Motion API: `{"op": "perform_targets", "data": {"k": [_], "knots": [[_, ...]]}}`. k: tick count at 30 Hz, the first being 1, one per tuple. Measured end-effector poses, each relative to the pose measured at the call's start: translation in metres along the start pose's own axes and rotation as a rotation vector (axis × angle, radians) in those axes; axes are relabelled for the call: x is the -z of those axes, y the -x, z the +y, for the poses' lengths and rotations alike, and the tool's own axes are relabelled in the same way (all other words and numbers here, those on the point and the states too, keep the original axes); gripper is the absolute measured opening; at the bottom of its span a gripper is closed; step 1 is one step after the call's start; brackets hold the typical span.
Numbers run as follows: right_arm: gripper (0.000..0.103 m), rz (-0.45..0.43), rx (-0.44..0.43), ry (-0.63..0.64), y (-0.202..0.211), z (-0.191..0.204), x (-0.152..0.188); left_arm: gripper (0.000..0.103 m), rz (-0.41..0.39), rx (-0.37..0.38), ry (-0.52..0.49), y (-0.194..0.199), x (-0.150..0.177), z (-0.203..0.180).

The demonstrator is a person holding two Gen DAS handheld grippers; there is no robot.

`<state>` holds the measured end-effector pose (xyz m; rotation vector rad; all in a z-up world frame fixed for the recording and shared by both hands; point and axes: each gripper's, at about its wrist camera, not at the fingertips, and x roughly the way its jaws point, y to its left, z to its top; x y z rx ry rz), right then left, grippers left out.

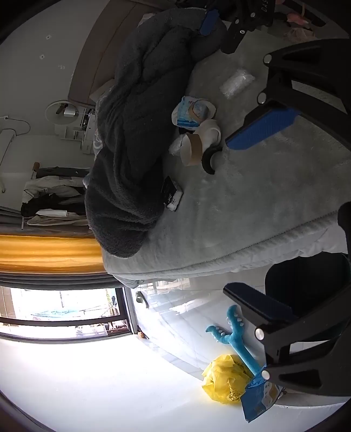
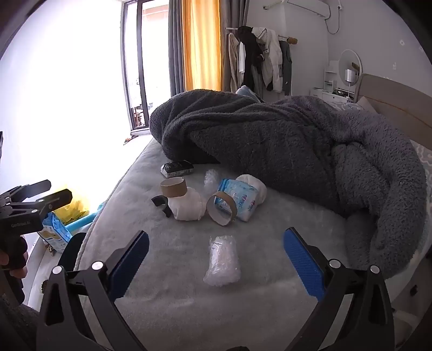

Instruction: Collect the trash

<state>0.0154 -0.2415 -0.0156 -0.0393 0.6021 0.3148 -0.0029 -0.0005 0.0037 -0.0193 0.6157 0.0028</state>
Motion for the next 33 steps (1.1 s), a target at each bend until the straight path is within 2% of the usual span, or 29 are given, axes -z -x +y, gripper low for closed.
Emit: {"op": "perform_targets", "data": {"k": [18, 20, 33], "knots": [[0.101, -0.001, -0.001, 0.001, -0.002, 0.000, 0.001, 0.100, 0.007, 0.010, -0.020, 0.014, -0.006, -0.005], [0.101, -0.004, 0.001, 0.000, -0.001, 0.000, 0.001, 0.100, 0.009, 0.009, -0.019, 0.001, 0.002, -0.006], [0.101, 0.001, 0.000, -0.004, -0.001, -0.002, 0.002, 0.100, 0.016, 0.010, -0.022, -0.002, 0.004, -0.009]]}}
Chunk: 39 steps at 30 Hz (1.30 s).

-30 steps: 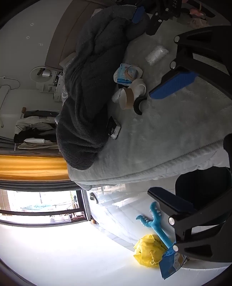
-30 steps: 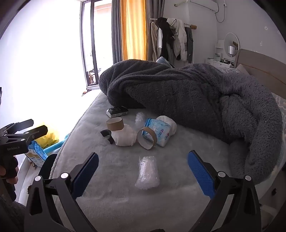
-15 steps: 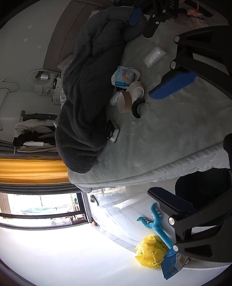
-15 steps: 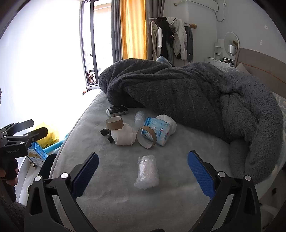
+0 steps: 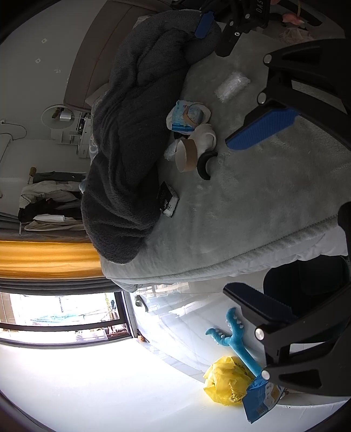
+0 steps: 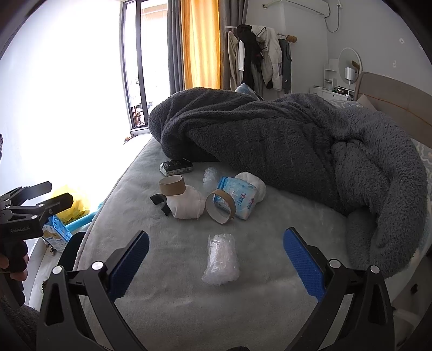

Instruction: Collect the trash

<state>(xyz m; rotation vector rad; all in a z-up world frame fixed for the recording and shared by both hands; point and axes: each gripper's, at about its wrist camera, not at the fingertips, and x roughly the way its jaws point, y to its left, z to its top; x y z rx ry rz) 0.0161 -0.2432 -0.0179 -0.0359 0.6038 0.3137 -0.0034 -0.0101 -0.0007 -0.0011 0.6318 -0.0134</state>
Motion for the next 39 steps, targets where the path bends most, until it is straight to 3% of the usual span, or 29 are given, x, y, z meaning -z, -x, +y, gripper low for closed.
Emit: {"op": "perform_targets", "data": {"k": [39], "knots": [[0.101, 0.002, 0.003, -0.002, 0.0014, -0.0038, 0.0017, 0.100, 0.002, 0.000, 0.000, -0.0017, 0.0008, 0.0000]]}}
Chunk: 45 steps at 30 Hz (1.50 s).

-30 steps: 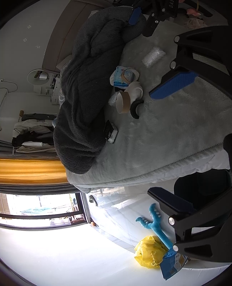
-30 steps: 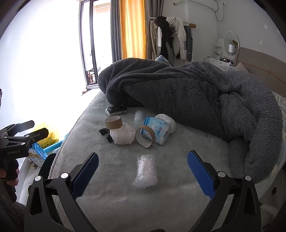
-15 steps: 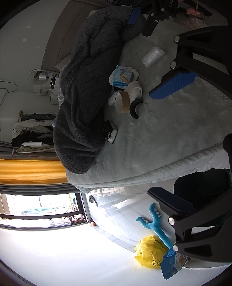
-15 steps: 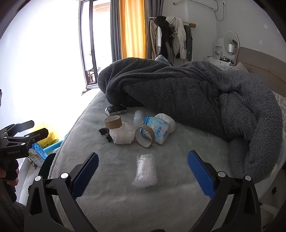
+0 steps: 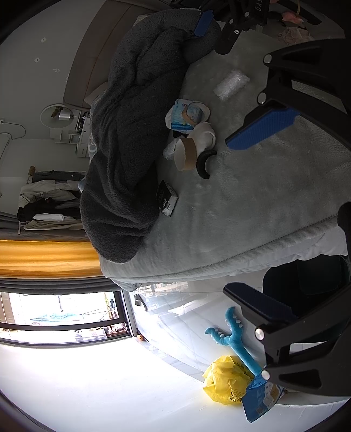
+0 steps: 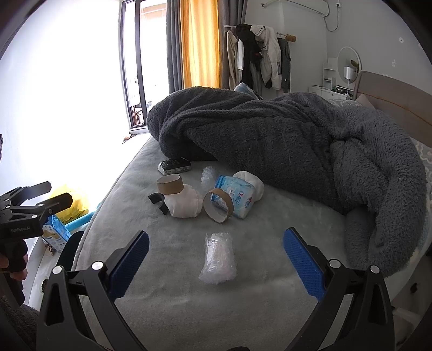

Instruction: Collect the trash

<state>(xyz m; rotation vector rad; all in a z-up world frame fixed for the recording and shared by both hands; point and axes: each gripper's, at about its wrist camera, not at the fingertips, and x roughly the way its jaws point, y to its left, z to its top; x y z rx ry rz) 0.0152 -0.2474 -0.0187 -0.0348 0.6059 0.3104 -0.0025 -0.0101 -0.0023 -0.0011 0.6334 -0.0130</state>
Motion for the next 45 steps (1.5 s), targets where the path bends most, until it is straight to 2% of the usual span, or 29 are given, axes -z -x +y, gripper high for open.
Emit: {"op": "perform_targets", "data": {"k": [16, 24, 33, 45], "knots": [[0.101, 0.016, 0.001, 0.009, -0.004, 0.000, 0.001, 0.100, -0.005, -0.009, -0.009, 0.000, 0.002, -0.003], [0.101, 0.094, -0.004, 0.021, -0.021, 0.004, 0.008, 0.100, 0.013, 0.007, 0.005, -0.002, -0.001, 0.002], [0.101, 0.160, -0.004, 0.031, -0.041, 0.010, 0.014, 0.100, 0.030, 0.043, 0.041, -0.008, -0.005, 0.006], [0.099, 0.213, -0.028, 0.023, -0.062, 0.006, 0.013, 0.100, 0.059, 0.140, 0.036, -0.022, -0.016, 0.003]]}}
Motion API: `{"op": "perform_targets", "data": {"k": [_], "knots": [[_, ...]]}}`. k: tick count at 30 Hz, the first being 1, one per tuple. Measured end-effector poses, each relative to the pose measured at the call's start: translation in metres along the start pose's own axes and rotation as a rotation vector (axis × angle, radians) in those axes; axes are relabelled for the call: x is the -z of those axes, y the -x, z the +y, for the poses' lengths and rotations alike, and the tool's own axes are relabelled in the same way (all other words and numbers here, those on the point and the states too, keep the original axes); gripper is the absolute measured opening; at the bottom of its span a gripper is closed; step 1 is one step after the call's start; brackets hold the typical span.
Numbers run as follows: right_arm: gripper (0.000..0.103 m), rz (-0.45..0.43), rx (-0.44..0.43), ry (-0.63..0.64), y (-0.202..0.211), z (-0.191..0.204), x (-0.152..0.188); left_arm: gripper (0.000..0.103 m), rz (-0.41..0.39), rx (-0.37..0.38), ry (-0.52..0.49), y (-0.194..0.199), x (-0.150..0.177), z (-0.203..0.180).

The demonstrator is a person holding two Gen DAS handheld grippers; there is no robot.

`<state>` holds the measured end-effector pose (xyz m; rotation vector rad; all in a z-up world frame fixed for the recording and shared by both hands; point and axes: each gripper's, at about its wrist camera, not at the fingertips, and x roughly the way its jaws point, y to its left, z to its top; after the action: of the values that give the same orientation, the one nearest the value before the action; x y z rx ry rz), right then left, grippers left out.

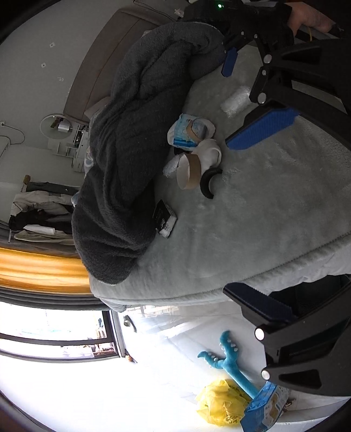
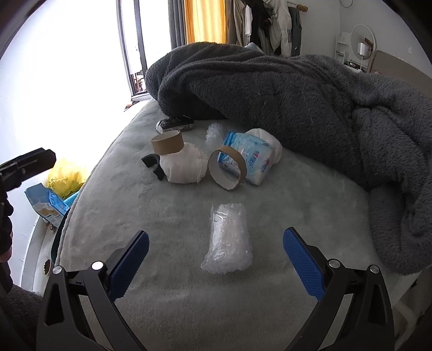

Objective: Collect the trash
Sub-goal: 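Reach the right tool to the clear bubble-wrap bag and close on it, then grasp the brown cardboard tape roll with the left tool while the right tool holds the bag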

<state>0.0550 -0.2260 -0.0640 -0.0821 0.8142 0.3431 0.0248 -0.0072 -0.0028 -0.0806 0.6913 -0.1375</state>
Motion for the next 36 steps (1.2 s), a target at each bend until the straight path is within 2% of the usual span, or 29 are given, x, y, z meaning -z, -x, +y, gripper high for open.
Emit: {"op": "perform_targets", "data": {"k": [6, 13, 19, 25, 30, 36], "knots": [[0.083, 0.035, -0.009, 0.002, -0.012, -0.001, -0.004, 0.100, 0.035, 0.004, -0.028, -0.013, -0.005, -0.003], [0.065, 0.098, -0.033, -0.007, -0.029, -0.006, -0.007, 0.100, 0.094, 0.064, 0.003, -0.033, -0.015, 0.001], [0.052, 0.170, -0.031, -0.006, -0.045, -0.009, -0.009, 0.099, 0.093, 0.056, -0.016, -0.047, -0.019, -0.005], [0.037, 0.192, -0.034, 0.004, -0.050, -0.013, -0.014, 0.099, 0.083, 0.070, -0.040, -0.057, -0.025, -0.010], [0.035, 0.178, -0.044, 0.013, -0.049, -0.018, -0.021, 0.099, 0.090, 0.091, -0.028, -0.069, -0.031, -0.013], [0.035, 0.097, -0.079, -0.012, -0.029, -0.032, -0.038, 0.097, 0.091, 0.112, -0.052, -0.086, -0.036, -0.023]]}}
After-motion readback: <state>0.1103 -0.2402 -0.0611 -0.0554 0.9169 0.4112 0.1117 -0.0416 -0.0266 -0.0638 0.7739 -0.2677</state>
